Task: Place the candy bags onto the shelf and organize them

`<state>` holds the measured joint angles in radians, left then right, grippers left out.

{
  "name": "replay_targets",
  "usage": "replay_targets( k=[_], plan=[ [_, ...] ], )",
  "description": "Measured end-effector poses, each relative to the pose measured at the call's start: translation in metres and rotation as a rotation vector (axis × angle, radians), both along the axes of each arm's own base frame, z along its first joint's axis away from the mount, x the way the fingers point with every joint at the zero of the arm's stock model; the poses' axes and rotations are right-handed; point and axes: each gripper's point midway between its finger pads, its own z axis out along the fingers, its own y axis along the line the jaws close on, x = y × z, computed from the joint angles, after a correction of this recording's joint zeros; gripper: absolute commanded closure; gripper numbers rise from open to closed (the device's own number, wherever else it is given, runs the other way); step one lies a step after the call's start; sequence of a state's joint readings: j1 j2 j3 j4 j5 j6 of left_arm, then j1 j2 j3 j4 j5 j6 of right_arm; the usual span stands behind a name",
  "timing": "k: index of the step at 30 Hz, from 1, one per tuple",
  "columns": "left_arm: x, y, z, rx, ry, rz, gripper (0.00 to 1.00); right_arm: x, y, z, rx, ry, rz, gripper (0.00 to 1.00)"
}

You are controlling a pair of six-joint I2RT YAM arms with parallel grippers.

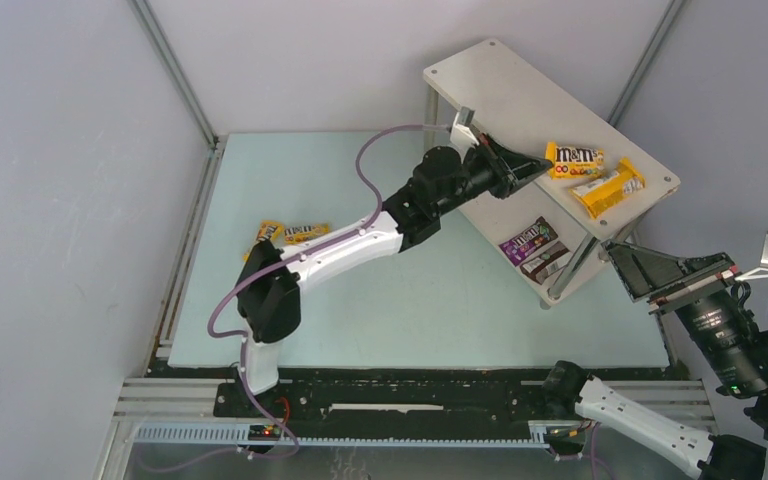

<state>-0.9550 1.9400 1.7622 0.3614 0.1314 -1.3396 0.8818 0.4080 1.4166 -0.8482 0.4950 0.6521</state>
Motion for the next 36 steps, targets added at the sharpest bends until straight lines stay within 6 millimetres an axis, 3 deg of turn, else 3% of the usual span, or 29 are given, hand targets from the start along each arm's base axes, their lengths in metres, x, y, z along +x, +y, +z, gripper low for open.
replay_targets(
  k=[8, 27, 36],
  plan=[
    [0.004, -0.005, -0.02, -0.024, 0.135, 0.096, 1.0, -0.003, -0.004, 0.0, 0.011, -0.002, -0.01, 0.1],
    [-0.004, -0.02, -0.002, -0.141, 0.245, 0.112, 1.0, -0.009, -0.012, -0.002, 0.022, -0.011, -0.021, 0.1],
    [-0.003, -0.026, -0.012, -0.141, 0.276, 0.11, 0.9, -0.011, -0.015, -0.006, 0.014, -0.003, -0.026, 0.1]
  ],
)
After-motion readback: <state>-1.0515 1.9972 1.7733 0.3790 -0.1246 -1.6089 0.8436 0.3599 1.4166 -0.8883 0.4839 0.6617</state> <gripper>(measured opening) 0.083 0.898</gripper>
